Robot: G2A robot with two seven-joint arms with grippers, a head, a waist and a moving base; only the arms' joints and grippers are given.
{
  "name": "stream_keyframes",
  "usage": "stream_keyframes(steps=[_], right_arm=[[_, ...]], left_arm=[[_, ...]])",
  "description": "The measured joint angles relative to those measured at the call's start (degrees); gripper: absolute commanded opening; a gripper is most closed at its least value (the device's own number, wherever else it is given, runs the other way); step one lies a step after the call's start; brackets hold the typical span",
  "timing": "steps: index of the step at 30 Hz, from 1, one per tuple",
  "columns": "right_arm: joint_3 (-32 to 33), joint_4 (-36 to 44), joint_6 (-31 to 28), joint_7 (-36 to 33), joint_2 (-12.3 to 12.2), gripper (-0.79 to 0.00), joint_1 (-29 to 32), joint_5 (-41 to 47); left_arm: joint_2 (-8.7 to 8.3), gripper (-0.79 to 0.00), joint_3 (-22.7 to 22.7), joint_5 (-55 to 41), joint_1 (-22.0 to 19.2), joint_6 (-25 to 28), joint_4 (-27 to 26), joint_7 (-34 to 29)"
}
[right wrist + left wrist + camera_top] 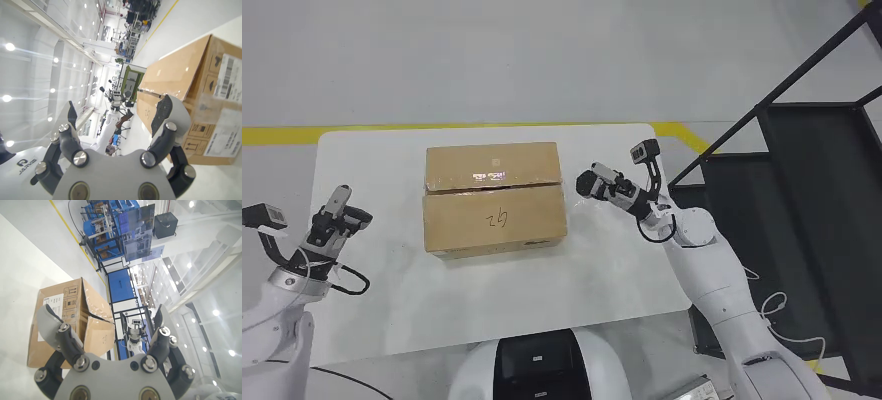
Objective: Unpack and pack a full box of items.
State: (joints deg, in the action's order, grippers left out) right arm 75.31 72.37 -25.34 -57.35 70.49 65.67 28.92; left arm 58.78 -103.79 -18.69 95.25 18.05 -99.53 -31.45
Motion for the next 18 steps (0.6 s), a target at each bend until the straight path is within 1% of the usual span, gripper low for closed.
stream_keyframes(steps=[3,5,7,9,12,18], right_arm=[[-0.3,-1.1,3.6,-6.8,-0.3,0.000,-0.8,2.5],[-0.4,-1.6,4.6,-10.1,-0.5,0.000,-1.3,3.0],[-0.9,-2.1,4.0,-12.8,-0.7,0.000,-1.9,1.7],[-1.6,-2.7,1.8,-15.0,-0.9,0.000,-2.9,-1.6],[-2.5,-4.0,-0.6,-16.2,-1.0,0.000,-3.9,-6.4],[-2.4,-3.9,-0.5,-16.1,-1.0,0.000,-3.9,-5.5]], left_arm=[[-0.22,0.000,-1.4,-3.7,-0.7,-0.5,1.2,-4.5],[-0.32,0.000,-1.9,-5.2,-1.0,-0.8,1.7,-6.8],[-0.34,0.000,-1.9,-5.3,-1.0,-0.9,1.8,-7.1],[-0.33,0.000,-1.9,-5.3,-1.0,-0.9,1.8,-6.9],[-0.33,0.000,-1.9,-5.2,-1.0,-0.9,1.8,-6.8],[-0.33,0.000,-1.9,-5.2,-1.0,-0.9,1.8,-6.9]])
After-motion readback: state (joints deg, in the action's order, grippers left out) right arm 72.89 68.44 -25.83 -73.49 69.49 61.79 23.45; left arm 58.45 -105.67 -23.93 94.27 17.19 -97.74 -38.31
